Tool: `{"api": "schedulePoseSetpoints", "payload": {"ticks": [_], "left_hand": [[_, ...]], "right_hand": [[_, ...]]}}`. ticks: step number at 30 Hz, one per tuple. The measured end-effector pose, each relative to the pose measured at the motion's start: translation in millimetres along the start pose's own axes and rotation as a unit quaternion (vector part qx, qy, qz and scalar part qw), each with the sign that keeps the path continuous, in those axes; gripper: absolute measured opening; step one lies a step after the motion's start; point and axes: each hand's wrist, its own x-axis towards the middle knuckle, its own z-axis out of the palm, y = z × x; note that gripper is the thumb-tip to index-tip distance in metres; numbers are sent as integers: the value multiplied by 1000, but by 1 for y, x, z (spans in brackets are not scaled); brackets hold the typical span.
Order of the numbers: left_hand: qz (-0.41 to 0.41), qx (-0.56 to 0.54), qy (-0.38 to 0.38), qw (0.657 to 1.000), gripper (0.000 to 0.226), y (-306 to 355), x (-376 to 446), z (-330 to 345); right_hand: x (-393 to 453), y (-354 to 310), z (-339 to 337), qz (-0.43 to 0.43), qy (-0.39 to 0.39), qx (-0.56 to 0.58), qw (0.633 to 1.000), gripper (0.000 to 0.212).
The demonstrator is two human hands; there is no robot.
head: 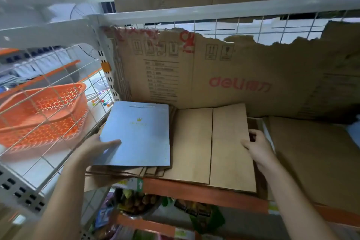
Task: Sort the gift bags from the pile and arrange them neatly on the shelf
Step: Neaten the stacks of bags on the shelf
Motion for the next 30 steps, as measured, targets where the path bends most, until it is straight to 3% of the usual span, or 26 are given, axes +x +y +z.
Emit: {"api": "schedulePoseSetpoints", "payload": {"ticks": [3, 8, 13, 16, 24, 26, 27, 30], "left_hand": [[10, -136, -26, 990, 39, -3, -7, -2], [66, -246, -80, 964, 25, -4, -35, 4], [79, -295, -84, 949, 31, 0, -50, 25], [81, -314, -100, 941, 19, 7, -60, 45], [121, -361, -210, 901, 13, 44, -83, 92], [147, -360, -225, 893, 45, 53, -89, 102], [153, -362, -228, 891, 50, 57, -92, 107], [134, -382, -249, 880, 28, 64, -100, 118]], "right_hand": [[0, -2, -4, 10, 6, 43, 999, 48], [-7, 0, -28, 32, 16, 78, 996, 45], [-19, -1, -65, 25, 42, 53, 997, 44], [-26, -4, -93, 28, 57, 50, 997, 44], [-35, -8, -177, 11, 135, 90, 987, 42], [-32, -8, -199, 9, 167, 78, 983, 43], [-30, -6, -210, 9, 181, 70, 981, 44], [-19, 0, -237, 25, 213, 38, 976, 46]]}}
